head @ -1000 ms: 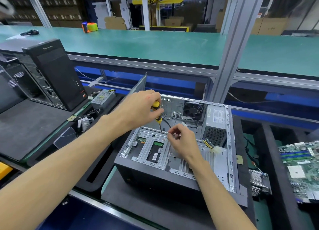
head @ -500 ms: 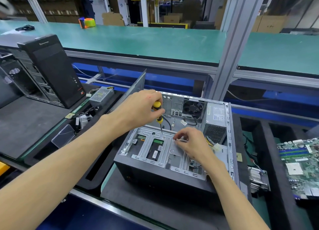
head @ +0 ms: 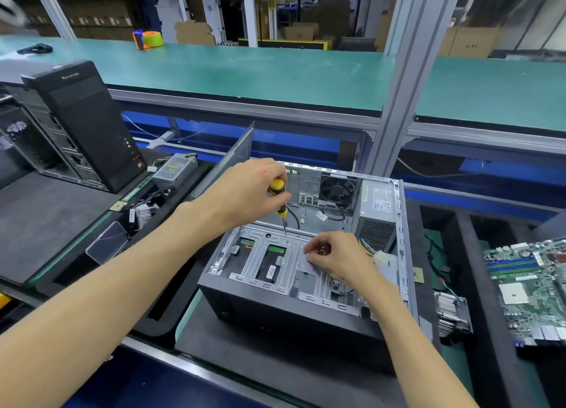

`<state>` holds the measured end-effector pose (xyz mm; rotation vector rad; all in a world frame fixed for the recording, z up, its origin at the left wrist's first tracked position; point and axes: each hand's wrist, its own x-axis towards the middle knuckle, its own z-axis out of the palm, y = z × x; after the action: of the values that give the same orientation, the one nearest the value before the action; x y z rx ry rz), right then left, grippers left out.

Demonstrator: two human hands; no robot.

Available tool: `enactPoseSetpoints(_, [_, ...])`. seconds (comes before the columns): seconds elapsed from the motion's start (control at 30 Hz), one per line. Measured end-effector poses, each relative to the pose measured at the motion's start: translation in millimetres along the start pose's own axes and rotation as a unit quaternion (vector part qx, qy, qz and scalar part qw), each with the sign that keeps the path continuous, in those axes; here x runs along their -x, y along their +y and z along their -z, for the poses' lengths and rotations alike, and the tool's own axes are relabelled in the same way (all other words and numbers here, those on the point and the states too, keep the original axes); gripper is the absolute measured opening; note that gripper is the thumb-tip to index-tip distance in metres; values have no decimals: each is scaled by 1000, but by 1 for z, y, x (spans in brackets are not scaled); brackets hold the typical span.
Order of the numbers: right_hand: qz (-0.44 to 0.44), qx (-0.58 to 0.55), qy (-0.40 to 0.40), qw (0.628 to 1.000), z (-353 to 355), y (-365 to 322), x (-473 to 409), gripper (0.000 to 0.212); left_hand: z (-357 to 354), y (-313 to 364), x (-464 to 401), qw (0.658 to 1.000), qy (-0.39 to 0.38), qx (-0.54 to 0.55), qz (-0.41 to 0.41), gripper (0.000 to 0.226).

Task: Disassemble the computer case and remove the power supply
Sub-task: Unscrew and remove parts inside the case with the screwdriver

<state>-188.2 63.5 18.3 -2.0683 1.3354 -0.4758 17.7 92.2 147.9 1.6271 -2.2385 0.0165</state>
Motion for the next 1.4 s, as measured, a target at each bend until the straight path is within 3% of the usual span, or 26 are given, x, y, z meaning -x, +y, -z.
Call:
enactPoseSetpoints(0.4, [5,-30,-12,999,-1,2,1,13,8,-5,9,1000,11,2,8,18])
enactPoseSetpoints(0.73, [64,-128,101,985,-7,-24,1,5,16,-10,21,1000,22,-2,15,22])
enactPoseSetpoints(0.97, [105,-126,38,986,-15,-43,0,18,22,-7,26,1000,16,26,-2,21])
enactPoseSetpoints(1.4, [117,-115,-8,986,-21,-35,-1,17,10,-2,31,999,-9,33,-1,20])
